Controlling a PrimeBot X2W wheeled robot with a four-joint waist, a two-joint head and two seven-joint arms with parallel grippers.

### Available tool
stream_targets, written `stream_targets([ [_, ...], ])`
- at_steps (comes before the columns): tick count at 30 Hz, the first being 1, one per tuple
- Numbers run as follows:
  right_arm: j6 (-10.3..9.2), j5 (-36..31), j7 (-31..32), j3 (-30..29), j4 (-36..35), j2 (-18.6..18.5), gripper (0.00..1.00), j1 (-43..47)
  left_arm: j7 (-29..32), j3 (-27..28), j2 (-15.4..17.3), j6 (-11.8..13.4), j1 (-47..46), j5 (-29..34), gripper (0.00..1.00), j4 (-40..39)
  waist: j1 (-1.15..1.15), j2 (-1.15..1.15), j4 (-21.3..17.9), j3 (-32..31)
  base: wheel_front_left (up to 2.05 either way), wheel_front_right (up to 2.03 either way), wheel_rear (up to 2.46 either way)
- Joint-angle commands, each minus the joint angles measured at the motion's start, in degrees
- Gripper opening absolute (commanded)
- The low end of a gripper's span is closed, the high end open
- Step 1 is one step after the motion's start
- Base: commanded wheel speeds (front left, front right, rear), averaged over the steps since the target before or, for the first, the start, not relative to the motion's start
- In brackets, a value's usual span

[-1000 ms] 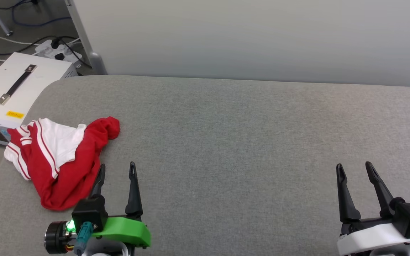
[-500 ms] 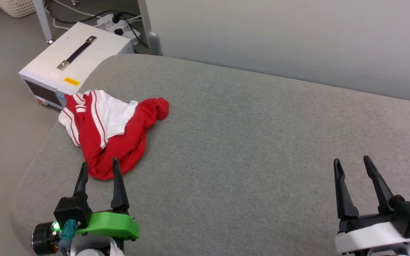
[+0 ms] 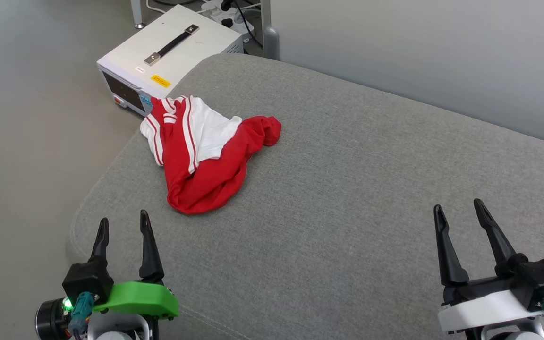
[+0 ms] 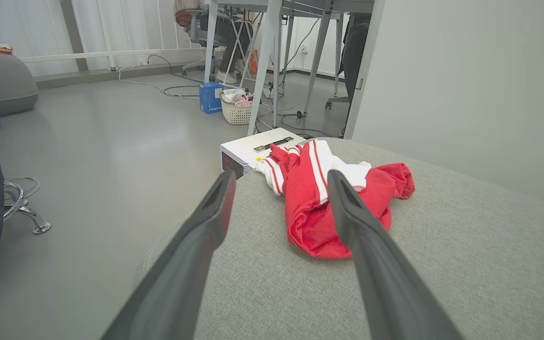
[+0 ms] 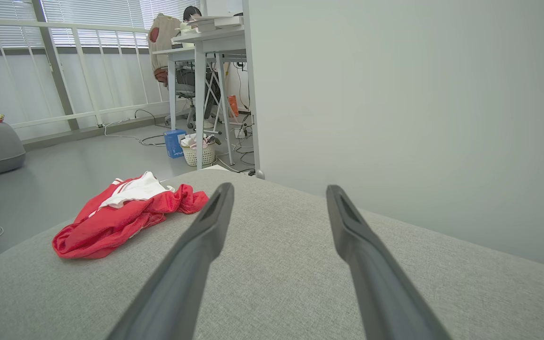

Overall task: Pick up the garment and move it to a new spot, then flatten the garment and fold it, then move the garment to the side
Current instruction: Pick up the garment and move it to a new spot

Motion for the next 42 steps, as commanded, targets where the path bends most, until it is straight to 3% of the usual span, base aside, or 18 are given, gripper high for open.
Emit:
stream_targets([
  [1,-0.04,-0.30,-0.33,0.02,-0.41,-0.08,1.00,-0.73,-0.34,0.14,-0.16,-0.02,-0.40,-0.49,1.00,0.12,0.00,0.00,0.68,0.43,0.00,0.00,0.00],
  [7,-0.04,-0.63,-0.33,0.33,-0.49,-0.08,1.00,-0.92,-0.34,0.60,-0.16,-0.62,-1.33,-0.75,1.00,0.70,0.00,0.00,0.28,0.98,0.00,0.00,0.00],
  [12,-0.04,-1.58,-0.33,0.54,-1.09,-0.08,1.00,-1.89,-0.34,3.49,0.13,-4.20,-5.89,-0.02,1.00,1.41,0.00,0.00,-1.07,2.46,0.00,0.00,0.00],
  [15,-0.04,-2.53,-0.33,0.57,-1.53,-0.08,1.00,-2.84,-0.34,5.78,2.30,-7.45,-10.74,0.51,1.00,2.57,0.00,0.00,-2.34,3.87,0.00,0.00,0.00],
  [19,-0.04,-3.84,-0.33,0.64,-2.54,-0.08,1.00,-4.51,-0.34,8.44,5.61,-9.98,-18.42,-0.20,1.00,5.60,0.00,0.00,-4.32,6.82,0.00,0.00,0.00],
  [25,-0.04,-5.59,-0.33,0.88,-3.66,-0.10,1.00,-7.02,-0.34,8.58,10.45,-11.80,-29.66,-2.91,1.00,11.52,0.00,0.00,-7.41,11.77,0.00,0.00,0.00],
  [32,-0.04,-5.93,-0.33,1.59,-4.63,-0.75,1.00,-9.81,3.78,-0.93,18.75,-12.22,-40.64,-10.18,1.00,20.71,0.00,0.00,-10.40,15.76,0.00,0.00,0.00],
  [35,-0.04,-6.03,-0.33,1.78,-5.10,-1.03,1.00,-10.66,9.41,-7.08,23.19,-12.23,-44.06,-15.47,1.00,23.53,0.00,0.00,-11.61,16.69,0.00,0.00,0.00],
  [39,-0.04,-6.15,-0.33,1.66,-5.76,-1.48,1.00,-11.13,21.61,-15.21,28.14,-12.24,-46.81,-24.21,1.00,25.63,0.00,0.00,-12.94,17.66,0.00,0.00,0.00],
  [42,-0.04,-6.23,-0.33,1.43,-6.22,-1.88,1.00,-11.42,28.76,-18.81,31.22,-12.24,-48.50,-29.99,1.00,25.78,0.00,0.00,-13.63,18.70,0.00,0.00,0.00],
])
